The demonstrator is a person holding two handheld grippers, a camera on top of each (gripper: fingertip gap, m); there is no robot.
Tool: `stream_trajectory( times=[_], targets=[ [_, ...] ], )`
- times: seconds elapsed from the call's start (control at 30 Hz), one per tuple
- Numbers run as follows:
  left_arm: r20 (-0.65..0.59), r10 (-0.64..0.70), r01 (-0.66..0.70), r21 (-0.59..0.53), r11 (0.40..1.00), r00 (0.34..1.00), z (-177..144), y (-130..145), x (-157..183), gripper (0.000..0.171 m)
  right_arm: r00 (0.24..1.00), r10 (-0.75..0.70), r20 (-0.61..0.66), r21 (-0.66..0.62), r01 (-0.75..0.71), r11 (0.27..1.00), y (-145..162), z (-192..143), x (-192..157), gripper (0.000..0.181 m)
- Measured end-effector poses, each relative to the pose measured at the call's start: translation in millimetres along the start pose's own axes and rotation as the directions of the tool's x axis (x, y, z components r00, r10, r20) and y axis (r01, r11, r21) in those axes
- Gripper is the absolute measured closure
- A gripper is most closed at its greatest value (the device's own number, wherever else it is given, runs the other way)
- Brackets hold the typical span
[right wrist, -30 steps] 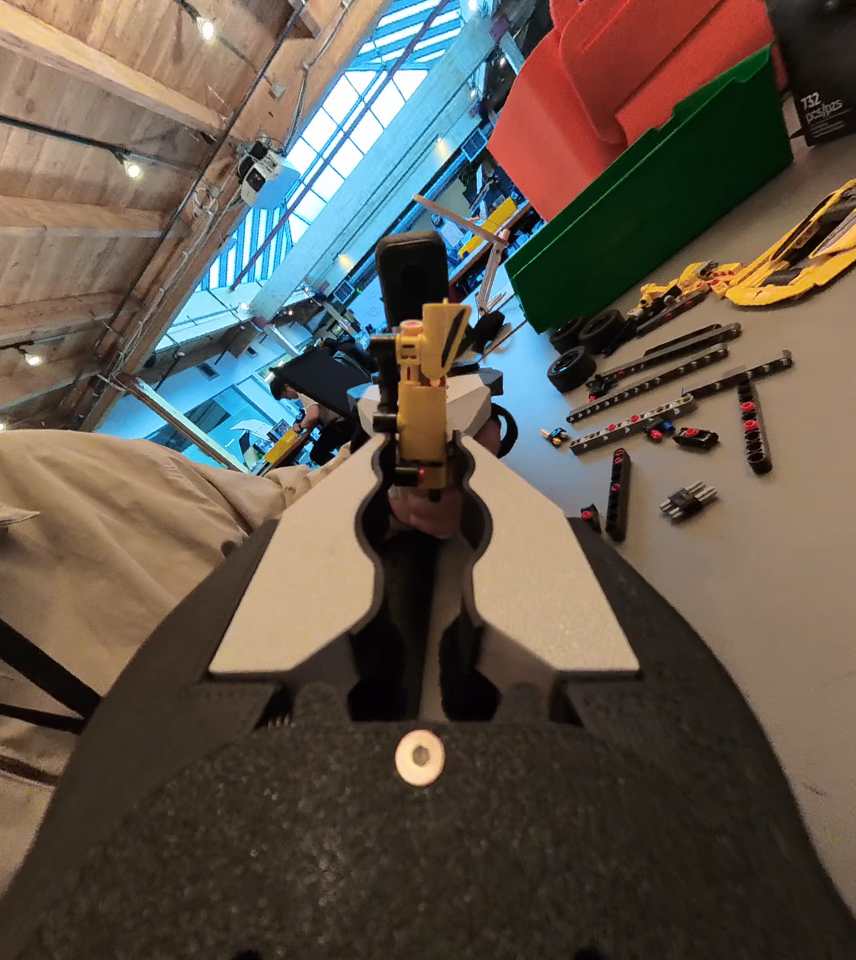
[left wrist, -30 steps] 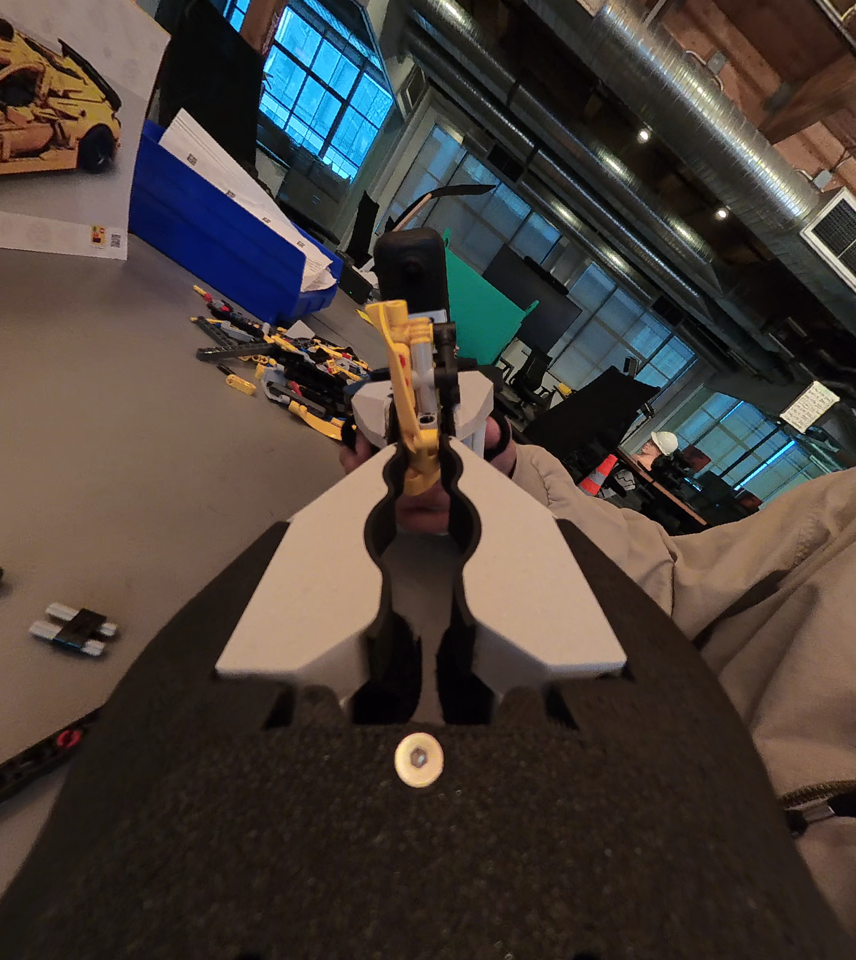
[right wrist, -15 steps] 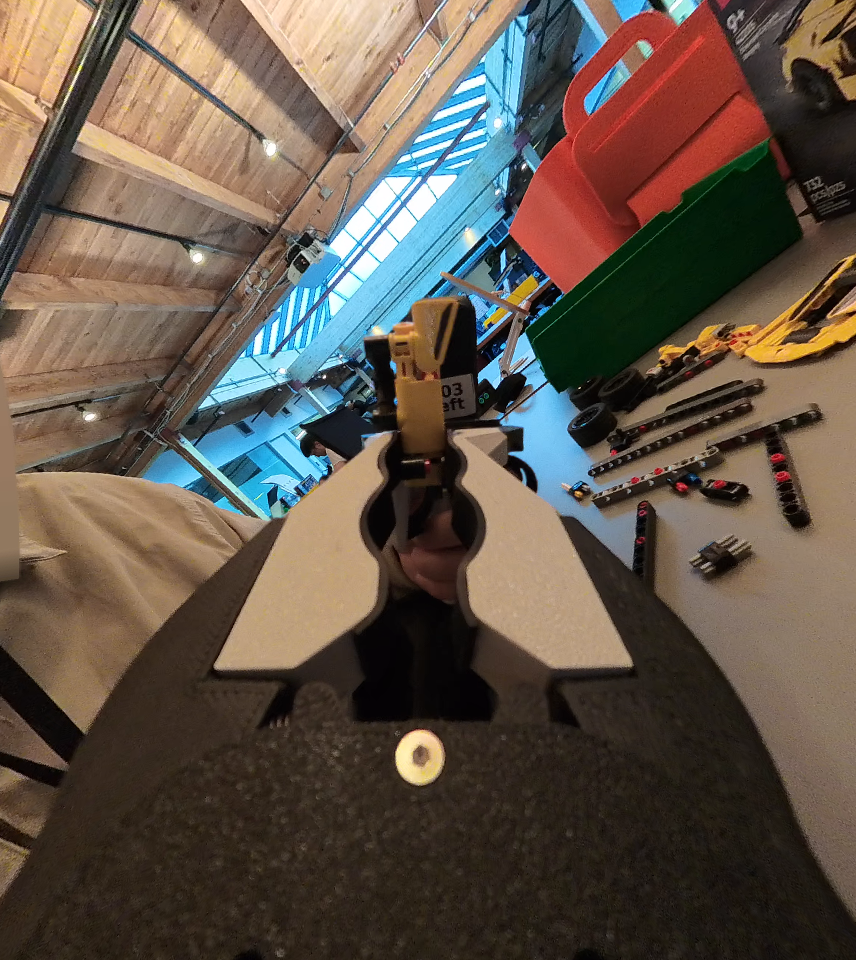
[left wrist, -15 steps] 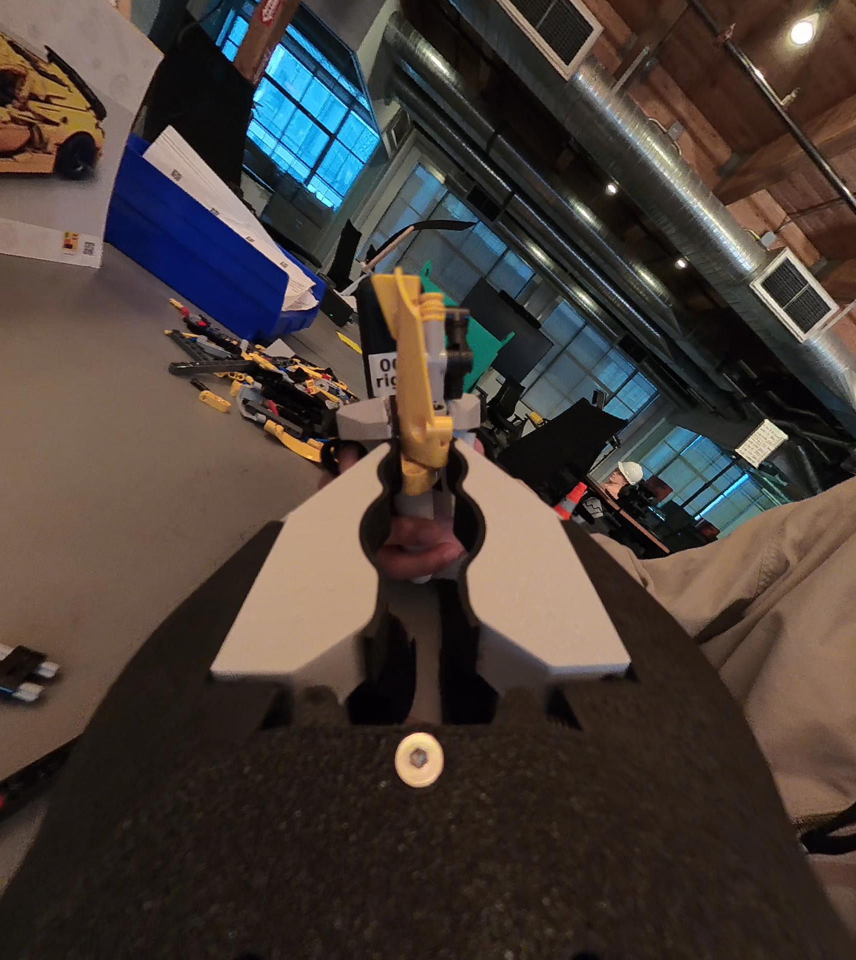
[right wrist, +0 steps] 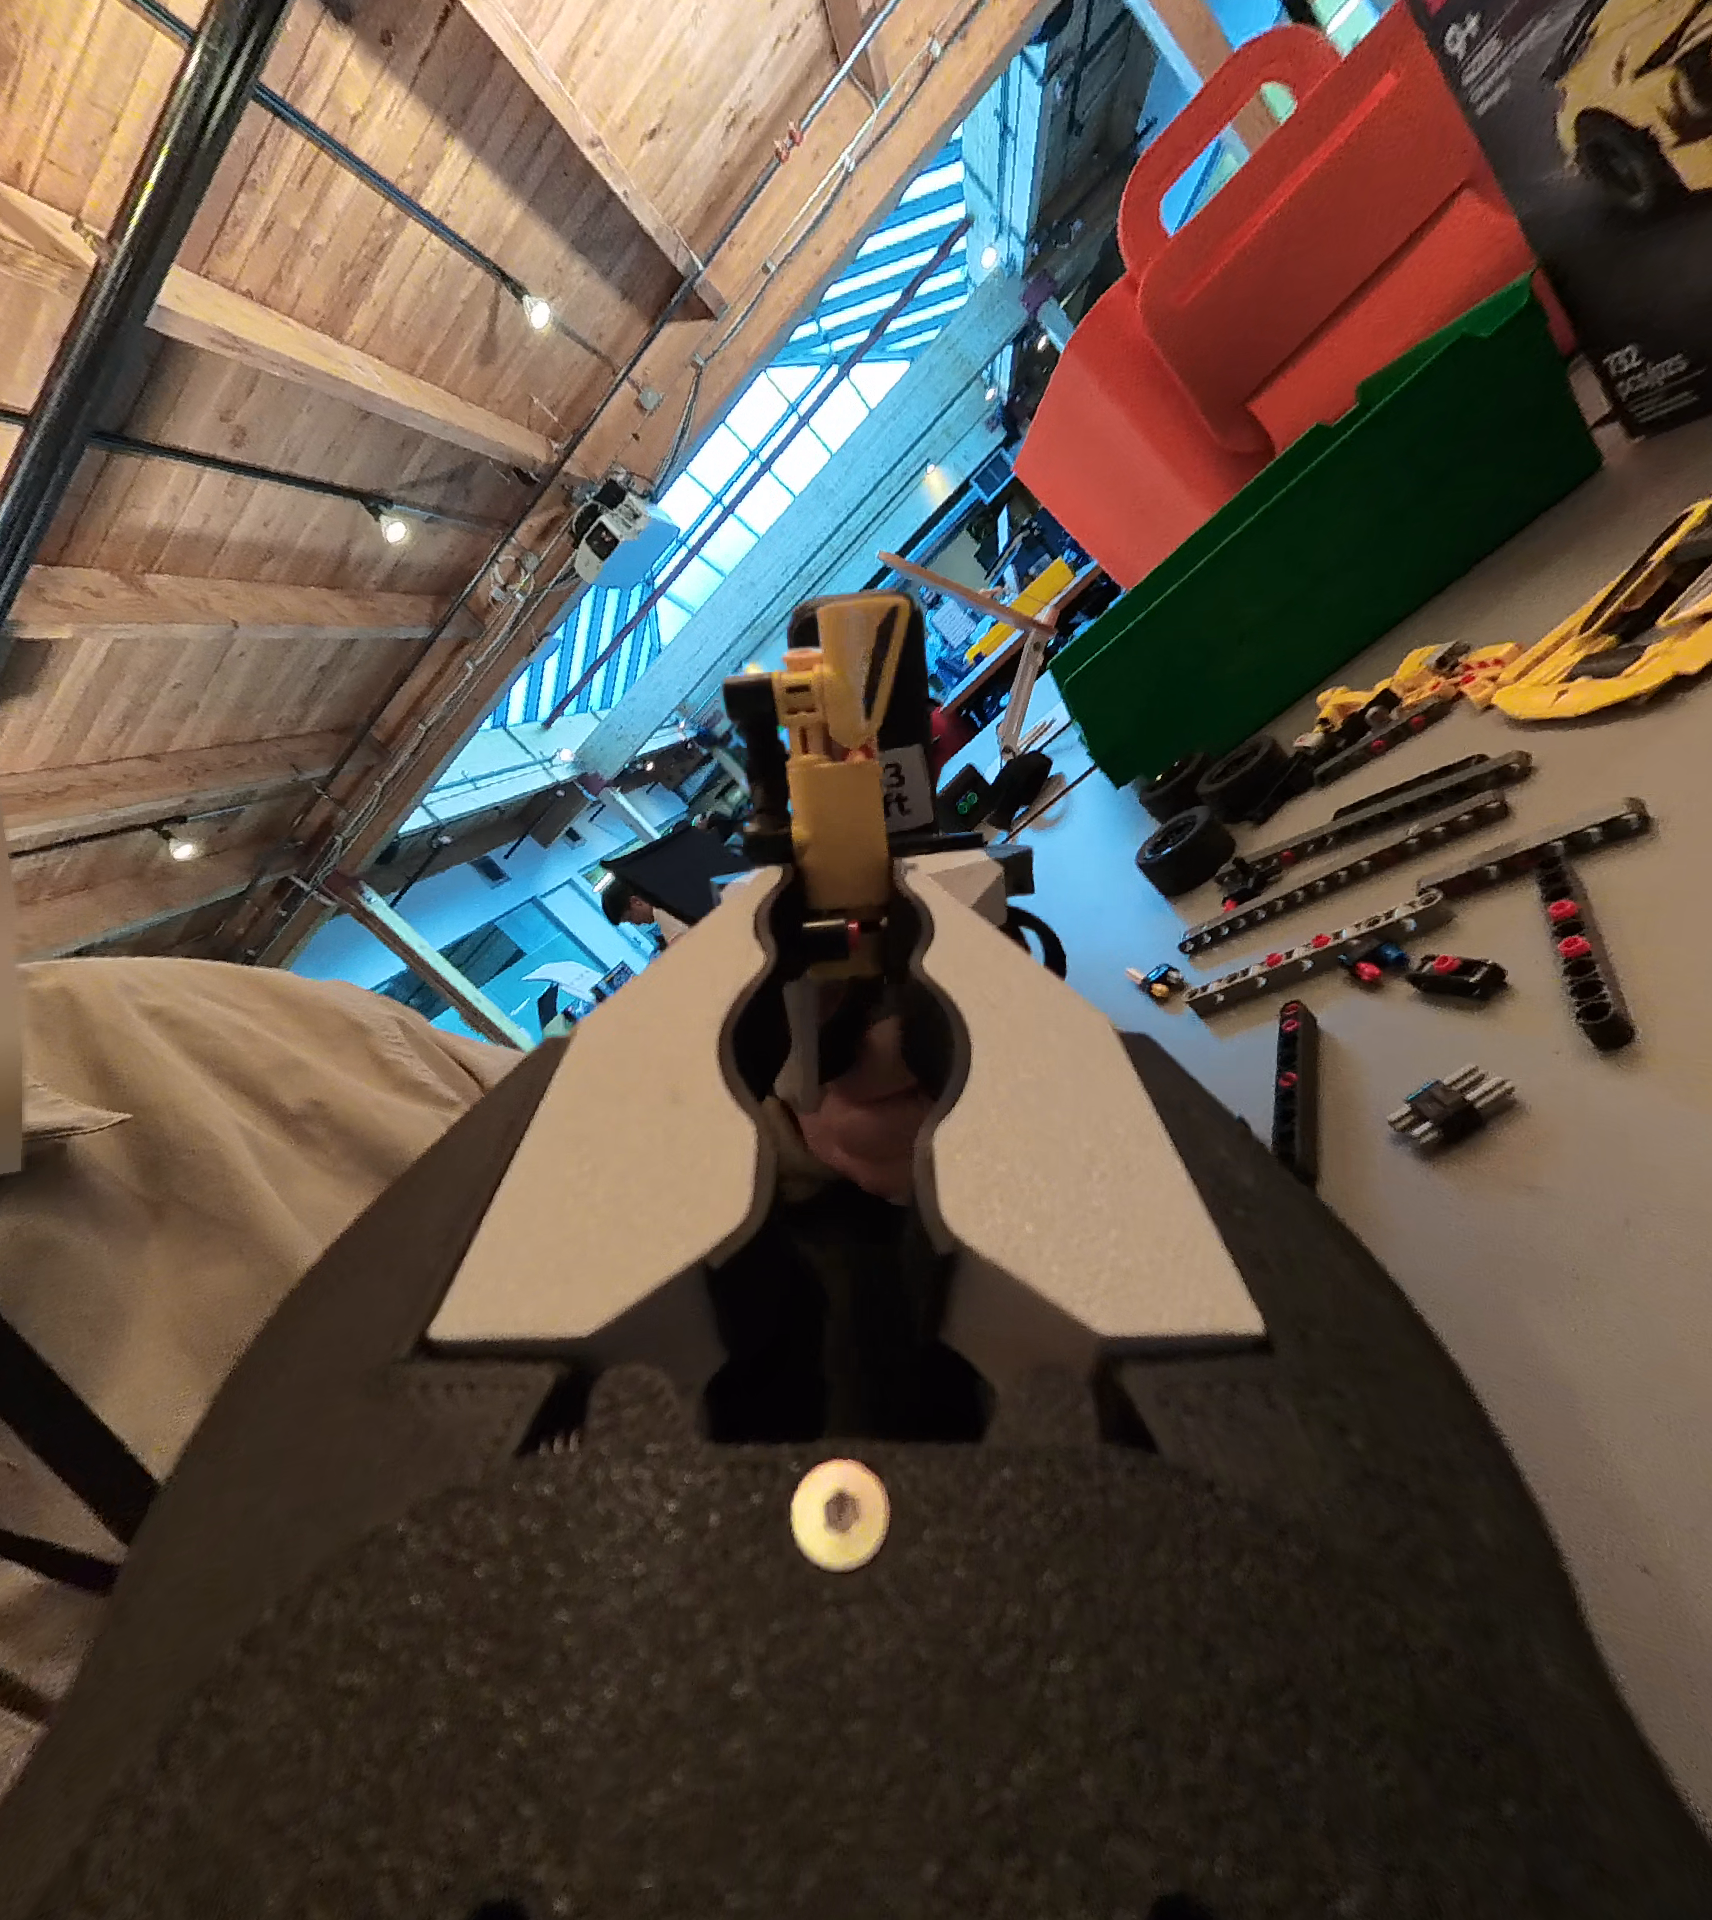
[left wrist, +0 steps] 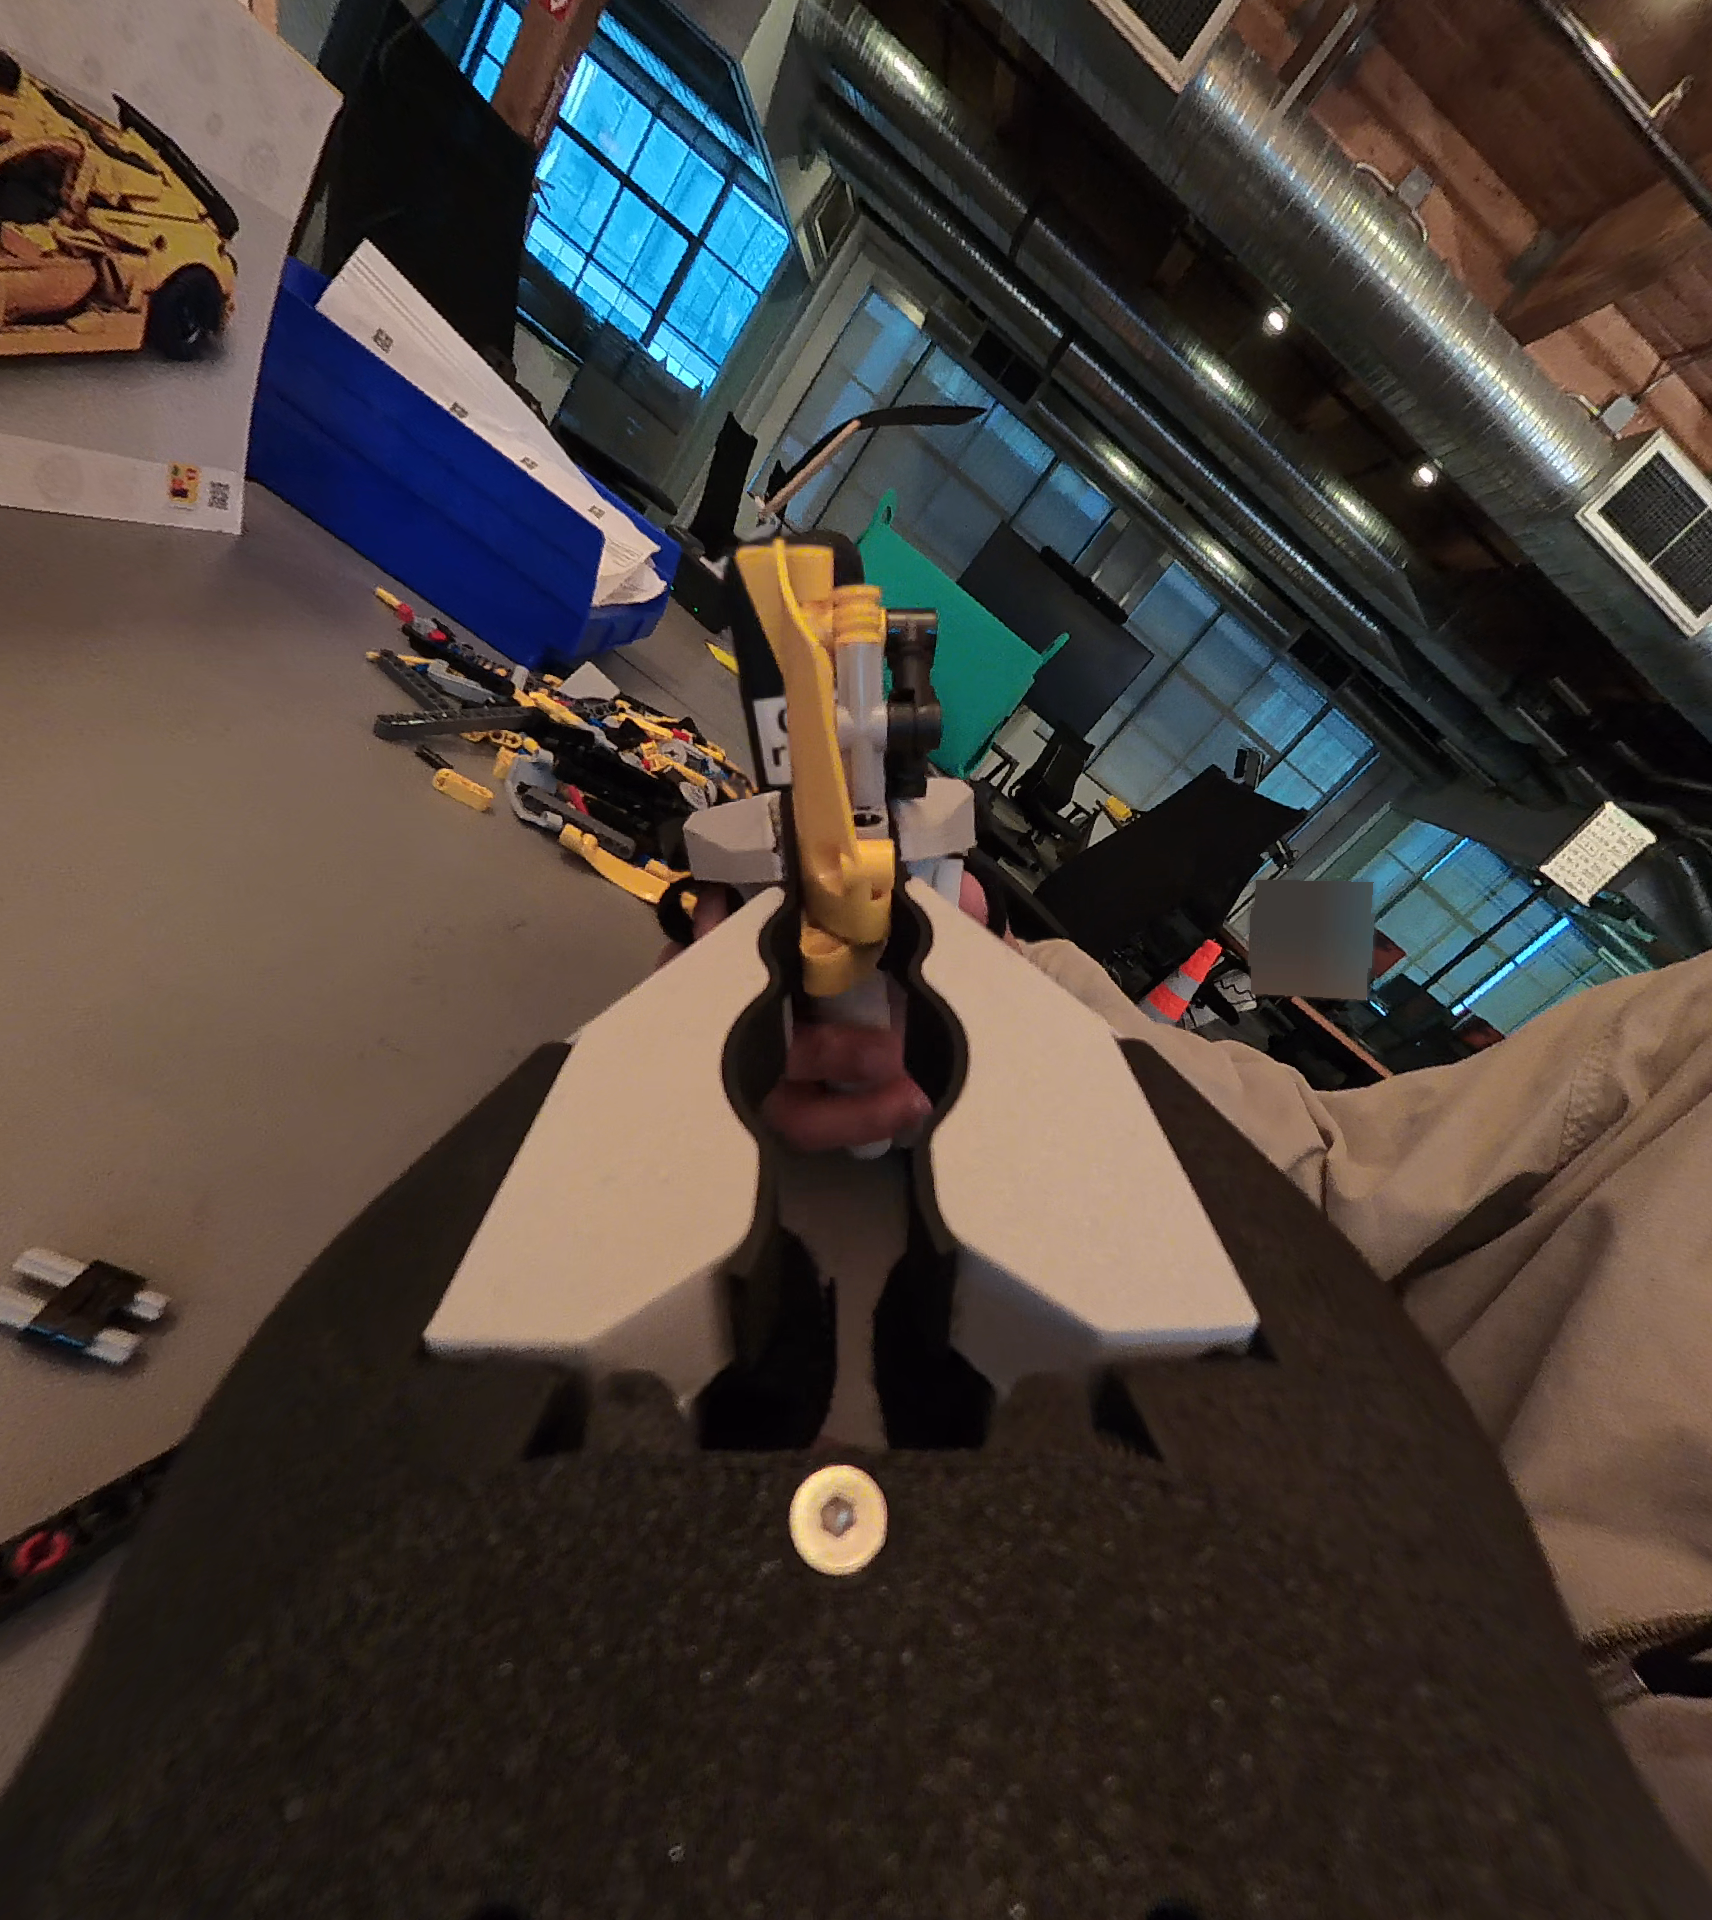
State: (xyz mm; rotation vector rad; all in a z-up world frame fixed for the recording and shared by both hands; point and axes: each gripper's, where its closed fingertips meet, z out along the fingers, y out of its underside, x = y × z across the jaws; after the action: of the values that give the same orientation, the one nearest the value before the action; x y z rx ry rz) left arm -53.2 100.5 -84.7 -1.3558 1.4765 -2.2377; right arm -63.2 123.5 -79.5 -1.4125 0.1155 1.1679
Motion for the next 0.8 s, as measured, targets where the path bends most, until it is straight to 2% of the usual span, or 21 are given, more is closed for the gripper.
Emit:
stream_trajectory(
  times=[0.13,0.2,0.4,0.57,0.8],
  targets=[
    [-0.004,-0.016,0.016,0.034,0.999,1.000,1,-4,-1,0.156,0.998,0.062,0.033,0.058,-0.064,0.996,-6,-2,1,0.166],
    [-0.013,-0.017,0.018,0.060,0.998,1.000,-1,-8,0,0.157,0.995,0.084,0.061,0.126,-0.091,0.988,-18,-7,-2,0.167],
    [-0.011,-0.001,0.002,0.080,0.997,1.000,0,-10,2,0.157,0.999,0.030,0.031,0.109,-0.033,0.994,-17,-5,-4,0.166],
    [-0.005,-0.019,0.019,0.073,0.997,1.000,2,-8,-1,0.156,0.998,0.050,0.024,0.077,-0.052,0.996,-10,-1,0,0.166],
    [0.002,-0.003,0.003,0.089,0.996,1.000,2,-9,0,0.156,0.997,0.067,0.040,0.114,-0.071,0.991,-14,-3,-2,0.166]
  ],
)
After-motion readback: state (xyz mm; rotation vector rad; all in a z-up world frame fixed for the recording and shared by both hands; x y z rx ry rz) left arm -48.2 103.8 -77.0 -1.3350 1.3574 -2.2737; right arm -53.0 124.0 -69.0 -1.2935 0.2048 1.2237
